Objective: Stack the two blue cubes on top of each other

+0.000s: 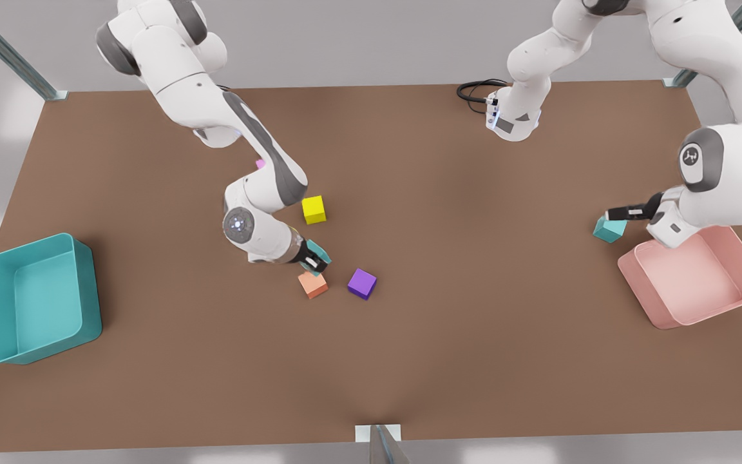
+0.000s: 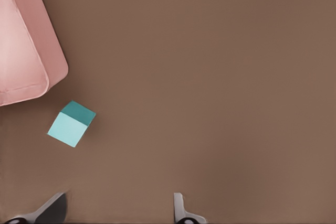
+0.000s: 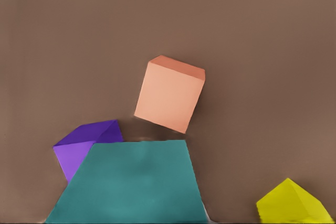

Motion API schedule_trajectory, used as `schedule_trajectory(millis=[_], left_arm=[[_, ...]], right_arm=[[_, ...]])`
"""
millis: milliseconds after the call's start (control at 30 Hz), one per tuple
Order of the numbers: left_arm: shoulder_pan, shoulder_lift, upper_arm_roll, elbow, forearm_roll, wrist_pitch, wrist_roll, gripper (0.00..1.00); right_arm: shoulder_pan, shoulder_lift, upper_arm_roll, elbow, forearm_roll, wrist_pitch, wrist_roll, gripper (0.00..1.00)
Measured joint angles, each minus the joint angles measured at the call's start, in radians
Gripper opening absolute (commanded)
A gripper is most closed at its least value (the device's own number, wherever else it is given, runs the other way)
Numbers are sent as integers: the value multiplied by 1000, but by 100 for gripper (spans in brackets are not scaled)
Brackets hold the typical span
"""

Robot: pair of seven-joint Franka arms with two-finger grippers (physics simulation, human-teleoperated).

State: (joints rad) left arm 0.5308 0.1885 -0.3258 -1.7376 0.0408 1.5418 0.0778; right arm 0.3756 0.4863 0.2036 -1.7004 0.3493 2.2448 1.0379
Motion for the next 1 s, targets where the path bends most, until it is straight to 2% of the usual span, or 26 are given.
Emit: schedule_trajectory(millis=[33,100,133,200,533,567,600,633,833,1000], left_arm=[[-52,0,112,-48,10,38,18,100],[-323,-9,465,-152,23,125,62,100],[-397,-8,551,-192,27,167,87,100],[-447,11,625,-241,32,262,142,100],[-437,34,670,-479,39,640,483,100],[-436,35,671,-487,39,664,520,100],[-436,36,671,-491,39,685,554,100],[-436,38,671,-493,39,703,587,100],[-438,48,671,-534,15,772,748,100],[-433,89,671,-552,-10,840,846,100]], right_arm=[[45,55,0,92,6,-5,17,63],[127,180,-2,273,10,-14,57,63],[160,234,-5,344,10,-18,80,63],[207,312,-9,433,7,-23,123,63],[306,465,-58,535,-38,-19,297,63],[310,471,-59,535,-40,-14,310,67],[313,475,-59,535,-41,-11,323,78],[314,478,-59,535,-42,-8,335,100],[292,461,-55,552,-39,-4,393,100],[71,305,-53,579,-49,-184,421,100]])
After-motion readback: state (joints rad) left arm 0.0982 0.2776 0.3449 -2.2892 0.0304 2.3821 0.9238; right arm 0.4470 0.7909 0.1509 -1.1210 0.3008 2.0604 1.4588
